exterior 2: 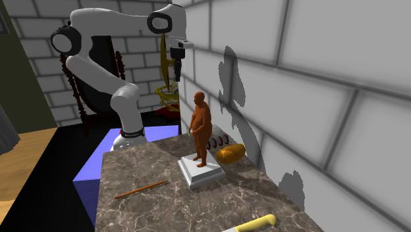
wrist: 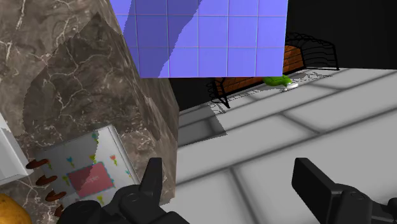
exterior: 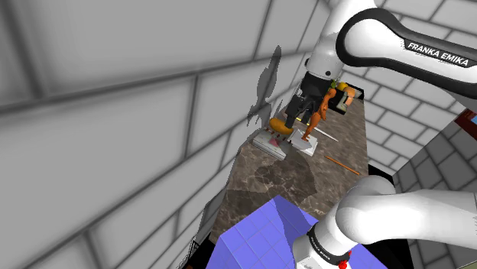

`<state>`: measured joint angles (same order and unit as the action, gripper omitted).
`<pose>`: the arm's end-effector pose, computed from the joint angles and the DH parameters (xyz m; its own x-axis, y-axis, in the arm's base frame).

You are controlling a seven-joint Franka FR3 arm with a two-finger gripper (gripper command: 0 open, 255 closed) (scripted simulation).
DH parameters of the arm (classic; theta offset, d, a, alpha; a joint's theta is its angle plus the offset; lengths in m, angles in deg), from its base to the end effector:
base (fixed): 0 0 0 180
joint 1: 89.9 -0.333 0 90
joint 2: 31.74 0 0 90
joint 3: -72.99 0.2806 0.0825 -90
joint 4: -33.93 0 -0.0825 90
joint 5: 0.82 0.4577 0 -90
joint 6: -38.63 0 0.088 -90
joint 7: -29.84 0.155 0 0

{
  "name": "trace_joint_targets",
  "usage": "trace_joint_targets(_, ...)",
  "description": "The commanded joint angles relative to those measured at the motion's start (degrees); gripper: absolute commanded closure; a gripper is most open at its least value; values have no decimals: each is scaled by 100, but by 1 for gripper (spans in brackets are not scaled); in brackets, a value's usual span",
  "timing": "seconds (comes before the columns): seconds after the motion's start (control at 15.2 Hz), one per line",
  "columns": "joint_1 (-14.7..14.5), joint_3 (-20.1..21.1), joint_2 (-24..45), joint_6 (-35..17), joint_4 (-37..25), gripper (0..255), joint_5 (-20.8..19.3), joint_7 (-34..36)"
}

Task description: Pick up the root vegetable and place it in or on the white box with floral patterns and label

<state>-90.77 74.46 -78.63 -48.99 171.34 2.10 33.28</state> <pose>0.3895 0.0240 0.5040 0.9983 -0.0262 -0.0526 -0.0277 -0.9992 -0.0291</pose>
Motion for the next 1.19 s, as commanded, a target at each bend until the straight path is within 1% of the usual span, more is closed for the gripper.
trace_joint_targets(0.0,0,0,0,0,0,0,0,0)
trace_joint_targets(0.26,112,-420,251,-538,233,0,-369,-613)
trace_joint_targets(0.59,240,-951,768,-1262,342,0,-768,-1348)
trace_joint_targets(0.86,312,-1370,1331,-1857,278,0,-999,-1923)
trace_joint_targets(1.12,344,-1779,2004,-2434,78,0,-1117,-2505)
